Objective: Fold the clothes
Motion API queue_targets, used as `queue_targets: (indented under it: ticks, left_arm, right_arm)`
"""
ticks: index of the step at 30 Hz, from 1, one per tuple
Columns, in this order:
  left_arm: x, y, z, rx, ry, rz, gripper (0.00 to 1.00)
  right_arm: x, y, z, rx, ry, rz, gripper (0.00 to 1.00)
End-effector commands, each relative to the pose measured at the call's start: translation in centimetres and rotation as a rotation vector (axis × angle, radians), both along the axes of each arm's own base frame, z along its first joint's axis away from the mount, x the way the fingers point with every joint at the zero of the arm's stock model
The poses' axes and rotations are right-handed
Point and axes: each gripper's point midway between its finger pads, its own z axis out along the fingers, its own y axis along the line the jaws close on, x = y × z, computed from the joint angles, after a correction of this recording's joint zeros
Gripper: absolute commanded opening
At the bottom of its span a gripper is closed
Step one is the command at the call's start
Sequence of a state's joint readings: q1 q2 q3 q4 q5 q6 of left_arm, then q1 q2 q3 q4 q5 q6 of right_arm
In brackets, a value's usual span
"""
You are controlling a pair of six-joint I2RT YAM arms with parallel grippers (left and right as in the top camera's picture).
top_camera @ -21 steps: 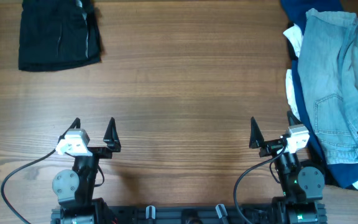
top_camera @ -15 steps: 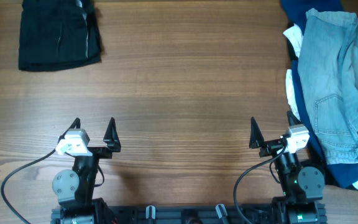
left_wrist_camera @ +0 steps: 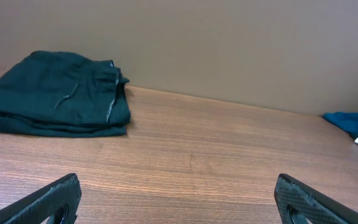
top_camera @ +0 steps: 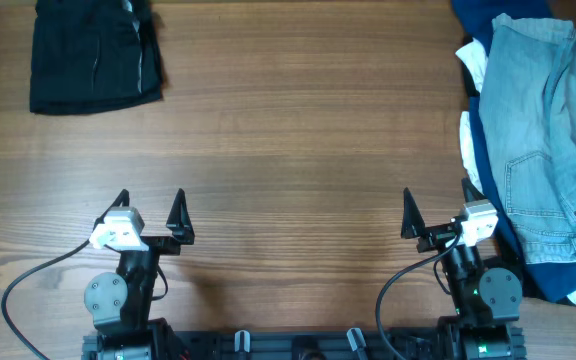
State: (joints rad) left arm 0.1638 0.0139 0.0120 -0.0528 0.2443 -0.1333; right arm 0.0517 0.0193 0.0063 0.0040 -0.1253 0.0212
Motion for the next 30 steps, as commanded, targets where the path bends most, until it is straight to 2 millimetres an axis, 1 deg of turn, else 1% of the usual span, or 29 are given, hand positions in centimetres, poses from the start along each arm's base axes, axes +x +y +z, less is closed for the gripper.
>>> queue_targets:
  ticks: [1, 15, 21, 26, 30]
  left_arm:
    - [0.0, 0.1, -0.2, -0.006, 0.003, 0.007, 1.00]
    - [0.0, 0.1, -0.2, -0.006, 0.003, 0.008, 1.00]
    - [0.0, 0.1, -0.2, -0.005, 0.001, 0.007, 1.00]
    - [0.0, 0.0, -0.2, -0.006, 0.001, -0.001, 1.00]
    - [0.0, 0.0, -0.1, -0.005, -0.004, 0.000, 1.00]
  right_arm:
    - [0.0, -0.1, 0.1, 0.006, -0.007, -0.010, 1.00]
    - [0.0, -0.2, 0.2, 0.005, -0.011, -0.011, 1.00]
    - [0.0, -0.2, 1.8, 0.009, -0.072, -0.011, 1.00]
    - [-0.1, -0.1, 2.2, 0.010, -0.092, -0.010, 1.00]
    - [-0.1, -0.1, 2.1, 0.010, -0.085, -0.010, 1.00]
